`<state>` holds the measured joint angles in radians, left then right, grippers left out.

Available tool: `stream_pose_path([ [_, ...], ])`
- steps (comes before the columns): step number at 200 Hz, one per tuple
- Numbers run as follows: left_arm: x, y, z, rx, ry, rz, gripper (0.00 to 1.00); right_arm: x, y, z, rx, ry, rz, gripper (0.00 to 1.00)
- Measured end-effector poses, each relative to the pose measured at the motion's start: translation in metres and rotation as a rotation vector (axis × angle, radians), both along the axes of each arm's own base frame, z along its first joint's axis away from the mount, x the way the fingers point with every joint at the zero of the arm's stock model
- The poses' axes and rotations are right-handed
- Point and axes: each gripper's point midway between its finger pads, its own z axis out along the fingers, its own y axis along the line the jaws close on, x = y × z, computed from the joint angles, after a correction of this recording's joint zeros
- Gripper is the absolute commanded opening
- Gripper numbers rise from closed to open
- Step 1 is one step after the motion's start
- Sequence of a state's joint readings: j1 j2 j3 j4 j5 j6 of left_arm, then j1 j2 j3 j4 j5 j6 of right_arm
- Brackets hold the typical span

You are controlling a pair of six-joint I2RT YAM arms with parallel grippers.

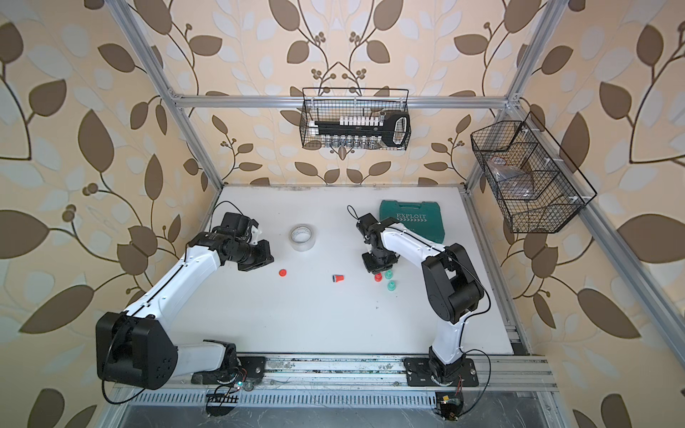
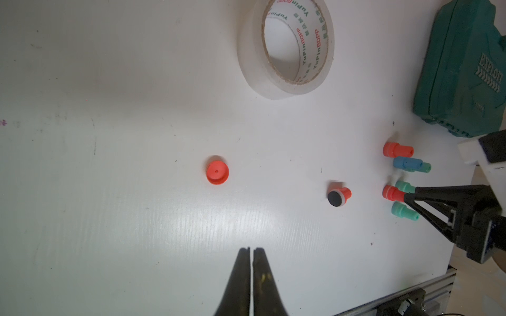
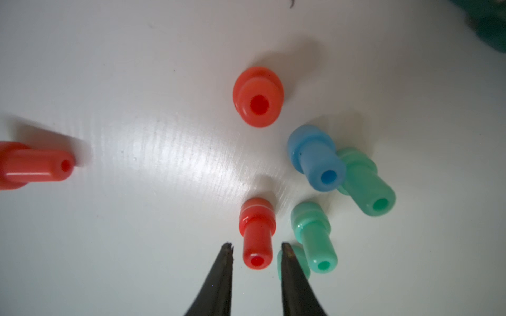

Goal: Close the stamp cap
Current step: Move the stamp at the center of the board, then pick up the stamp from the center of the board.

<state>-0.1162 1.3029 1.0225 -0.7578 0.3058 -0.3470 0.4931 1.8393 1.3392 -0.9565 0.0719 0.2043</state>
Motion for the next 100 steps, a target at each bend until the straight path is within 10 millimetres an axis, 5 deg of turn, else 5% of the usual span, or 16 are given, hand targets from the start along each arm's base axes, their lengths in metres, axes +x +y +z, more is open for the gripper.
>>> stream_pose_path([
  [32,0.000,0.000,0.000,0.000,0.000,0.000,0.08,0.003,0.004,0.028,0.032,-0.050,0.018,0.28],
  [60,0.000,0.000,0.000,0.000,0.000,0.000,0.08,-0.002,0.029,0.050,0.116,-0.097,0.158,0.29],
  [100,0.000,0.000,0.000,0.000,0.000,0.000,0.08,-0.012,0.062,0.043,0.209,-0.068,0.422,0.31],
])
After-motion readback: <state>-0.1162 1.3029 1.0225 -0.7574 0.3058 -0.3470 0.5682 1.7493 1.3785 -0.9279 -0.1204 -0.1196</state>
